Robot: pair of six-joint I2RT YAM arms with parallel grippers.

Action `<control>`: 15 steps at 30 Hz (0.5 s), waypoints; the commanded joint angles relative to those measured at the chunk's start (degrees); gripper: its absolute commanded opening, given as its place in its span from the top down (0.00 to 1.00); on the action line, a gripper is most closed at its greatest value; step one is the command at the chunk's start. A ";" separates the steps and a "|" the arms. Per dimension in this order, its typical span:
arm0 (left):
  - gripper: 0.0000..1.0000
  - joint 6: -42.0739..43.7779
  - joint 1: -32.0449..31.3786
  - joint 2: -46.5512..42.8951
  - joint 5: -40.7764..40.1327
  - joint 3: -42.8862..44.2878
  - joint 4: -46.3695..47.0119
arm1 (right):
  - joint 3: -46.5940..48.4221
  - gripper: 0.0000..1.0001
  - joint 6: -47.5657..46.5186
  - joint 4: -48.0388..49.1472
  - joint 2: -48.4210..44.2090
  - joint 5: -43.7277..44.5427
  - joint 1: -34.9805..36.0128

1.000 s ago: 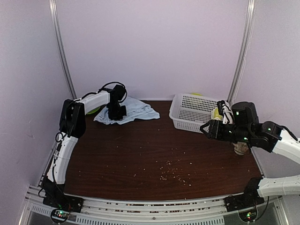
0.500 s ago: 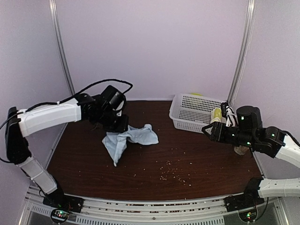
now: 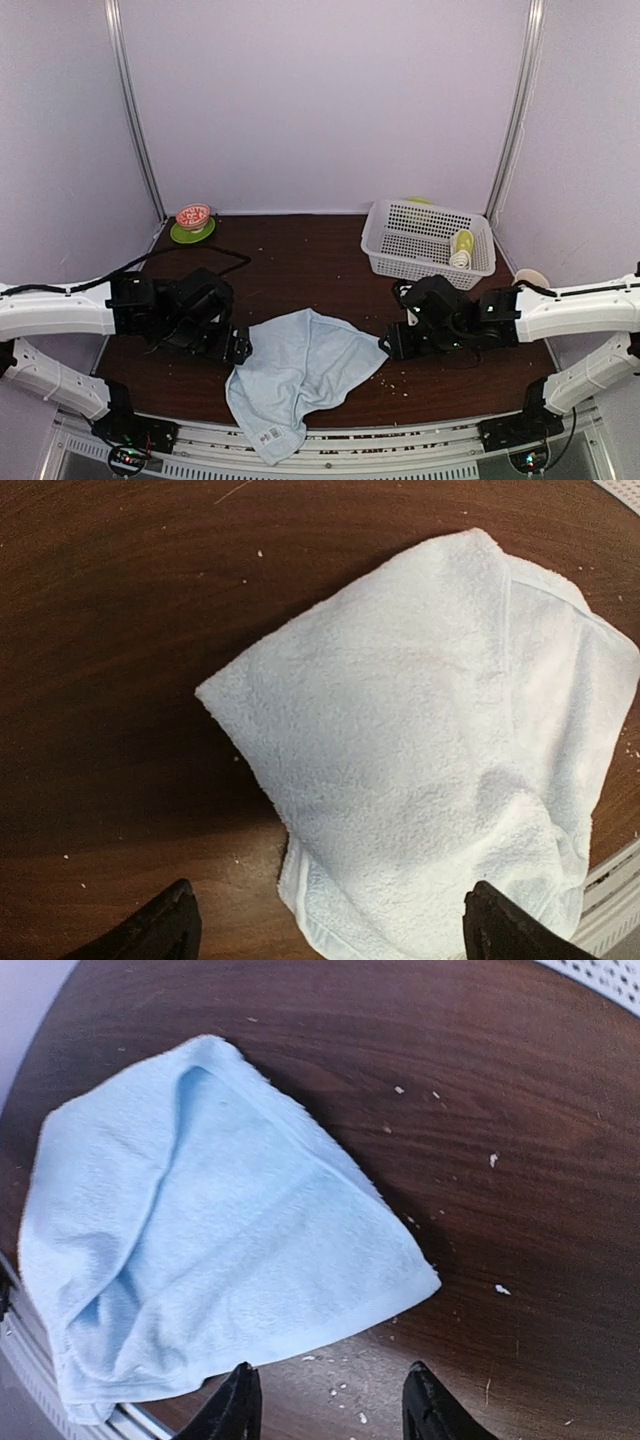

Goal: Roll the towels
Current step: Place the towel at the center of the board, then pick up the towel from the center of the board.

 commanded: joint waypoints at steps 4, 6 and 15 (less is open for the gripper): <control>0.09 -2.96 0.45 2.79 -4.15 -0.08 -1.10 | 1.30 0.53 6.37 1.95 9.36 7.21 -0.58; 0.09 -2.75 0.45 2.85 -3.65 -0.32 -0.80 | 1.69 0.52 7.07 2.74 12.13 6.96 -1.49; 0.10 -1.32 0.37 0.25 -1.35 -2.03 1.70 | 2.21 0.62 7.62 7.82 19.96 2.01 -3.75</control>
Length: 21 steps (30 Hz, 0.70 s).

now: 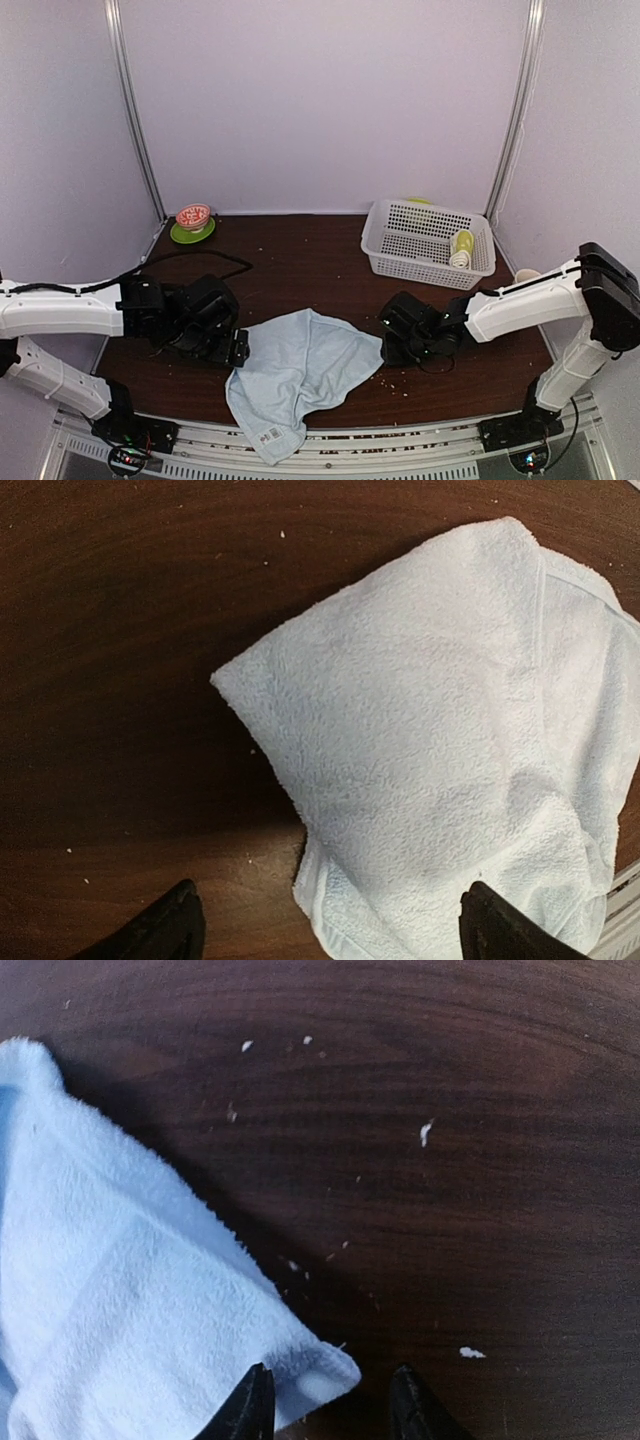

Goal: Roll the towels
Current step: Pick up the towel from the center of the board.

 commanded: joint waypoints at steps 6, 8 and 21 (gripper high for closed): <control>0.11 0.41 0.24 -2.14 0.85 -1.17 1.59 | 0.12 0.80 0.81 7.24 2.13 -2.06 -0.99; 0.11 0.23 0.24 -2.63 0.44 -0.96 1.31 | -0.22 0.94 -0.99 8.18 0.20 -1.15 -0.99; 0.11 5.02 0.47 -15.40 -17.01 9.60 -2.41 | 24.02 1.00 -25.66 -5.26 -27.98 -7.68 -0.55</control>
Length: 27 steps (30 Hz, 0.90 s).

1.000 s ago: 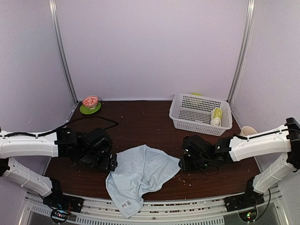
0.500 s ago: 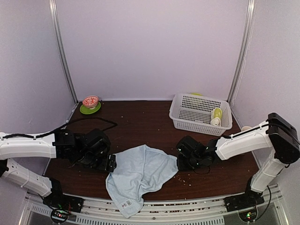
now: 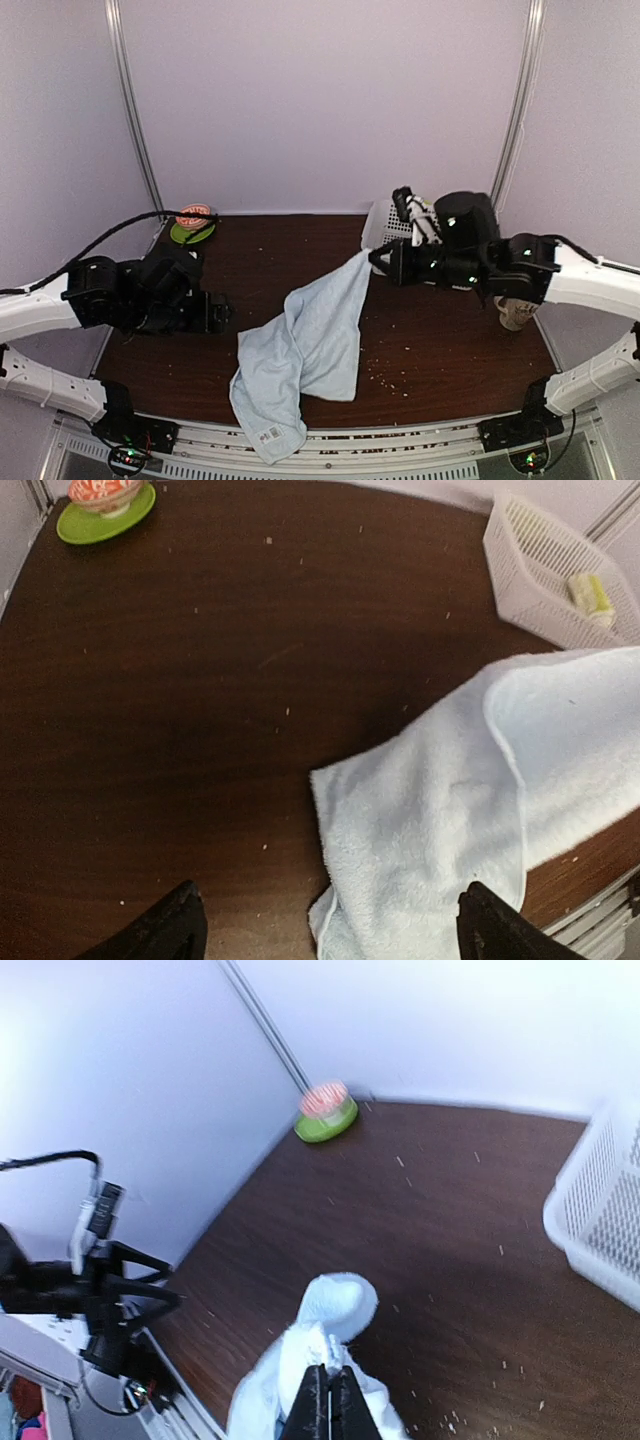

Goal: Roll the towels
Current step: Pick up the towel from the center of the board.

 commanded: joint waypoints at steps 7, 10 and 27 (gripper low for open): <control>0.11 11.86 0.46 -4.36 -0.80 -0.92 12.10 | -2.21 1.00 -7.35 -7.83 -14.98 2.01 0.18; 0.12 14.62 0.48 -1.18 5.14 -1.02 15.84 | -5.81 1.00 -4.23 -6.43 -17.07 2.06 0.21; 0.25 8.98 -19.39 6.98 13.82 -4.90 9.35 | -17.74 1.00 0.59 -10.20 -24.56 9.75 0.17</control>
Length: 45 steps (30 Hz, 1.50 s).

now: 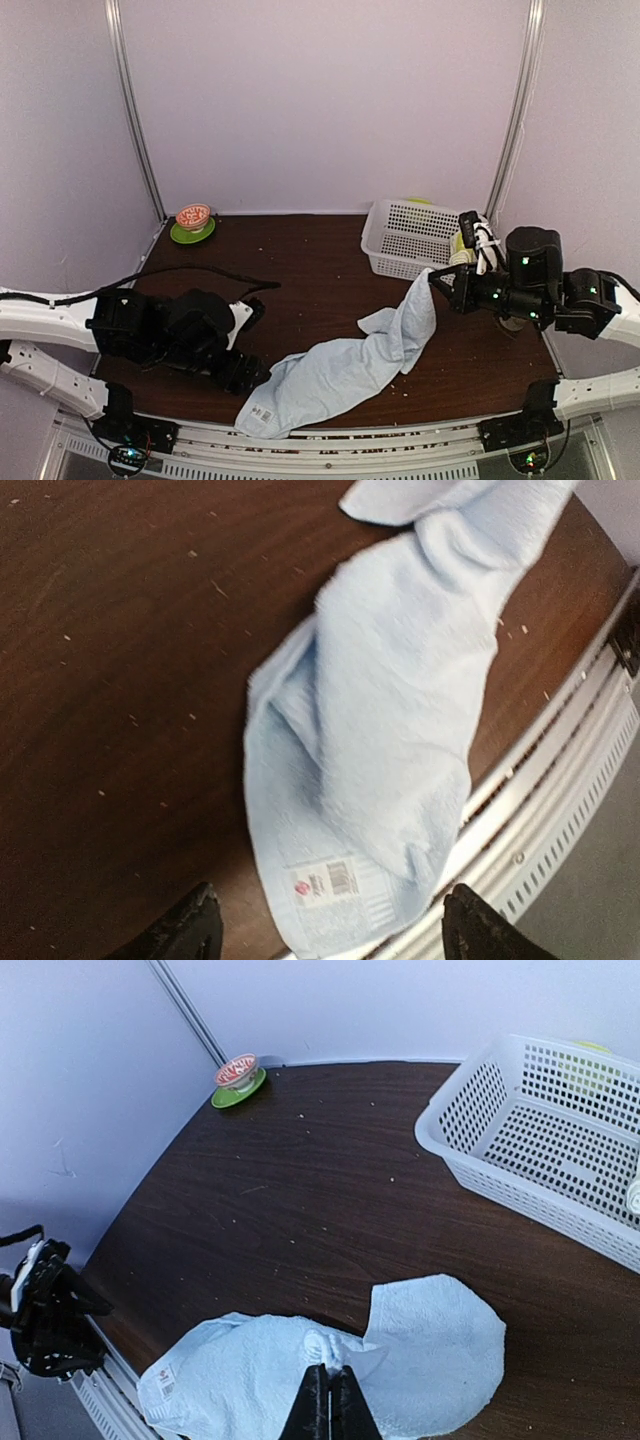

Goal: Roll the towels
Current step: Pick up the towel from the center of the board.

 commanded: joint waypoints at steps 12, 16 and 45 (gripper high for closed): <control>0.34 0.99 -16.49 19.66 2.36 7.51 -5.57 | -7.41 1.00 2.53 -1.07 -4.18 1.49 0.02; 0.27 4.65 -16.48 21.94 4.73 6.44 -1.79 | -9.04 1.00 3.32 -0.90 -5.30 1.38 0.00; 1.00 10.23 16.52 -6.17 -7.72 1.70 -1.76 | -6.06 1.00 6.36 -5.51 -9.51 6.59 0.01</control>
